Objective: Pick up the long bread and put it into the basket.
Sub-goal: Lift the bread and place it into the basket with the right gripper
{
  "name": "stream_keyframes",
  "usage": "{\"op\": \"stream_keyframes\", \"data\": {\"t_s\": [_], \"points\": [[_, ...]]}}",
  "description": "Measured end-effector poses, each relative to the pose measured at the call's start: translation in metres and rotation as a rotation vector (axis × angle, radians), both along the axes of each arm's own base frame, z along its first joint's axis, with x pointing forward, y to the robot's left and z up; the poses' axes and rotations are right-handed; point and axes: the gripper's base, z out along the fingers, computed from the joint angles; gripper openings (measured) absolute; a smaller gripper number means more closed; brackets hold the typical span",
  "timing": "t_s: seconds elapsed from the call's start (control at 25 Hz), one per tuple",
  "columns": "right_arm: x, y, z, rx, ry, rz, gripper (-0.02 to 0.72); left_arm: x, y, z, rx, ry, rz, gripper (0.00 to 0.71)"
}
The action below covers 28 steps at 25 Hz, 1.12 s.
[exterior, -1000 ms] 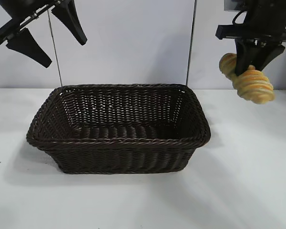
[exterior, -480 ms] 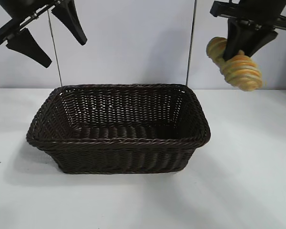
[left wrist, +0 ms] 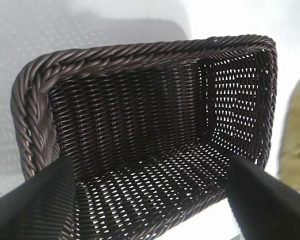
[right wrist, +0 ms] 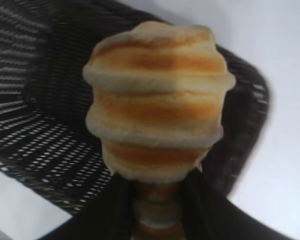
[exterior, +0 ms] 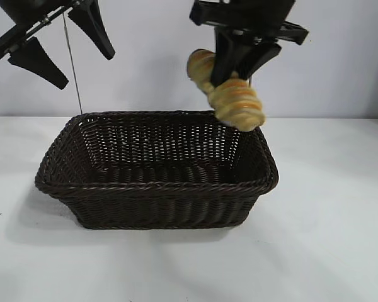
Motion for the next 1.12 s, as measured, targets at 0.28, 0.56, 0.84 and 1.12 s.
{"op": "stream_keyframes", "data": {"t_s": [0.28, 0.56, 0.84, 1.12], "points": [[0.01, 0.007, -0.024, -0.003, -0.009, -0.009, 0.213, 0.0, 0.0, 0.0, 0.0, 0.0, 0.0, 0.598], [0.011, 0.007, -0.028, -0.006, -0.004, -0.01, 0.404, 0.0, 0.0, 0.0, 0.0, 0.0, 0.0, 0.598], [0.008, 0.006, -0.028, -0.024, 0.024, 0.004, 0.521, 0.0, 0.0, 0.0, 0.0, 0.0, 0.0, 0.598], [0.009, -0.012, 0.008, -0.012, -0.029, -0.008, 0.526, 0.0, 0.0, 0.0, 0.0, 0.0, 0.0, 0.598]]}}
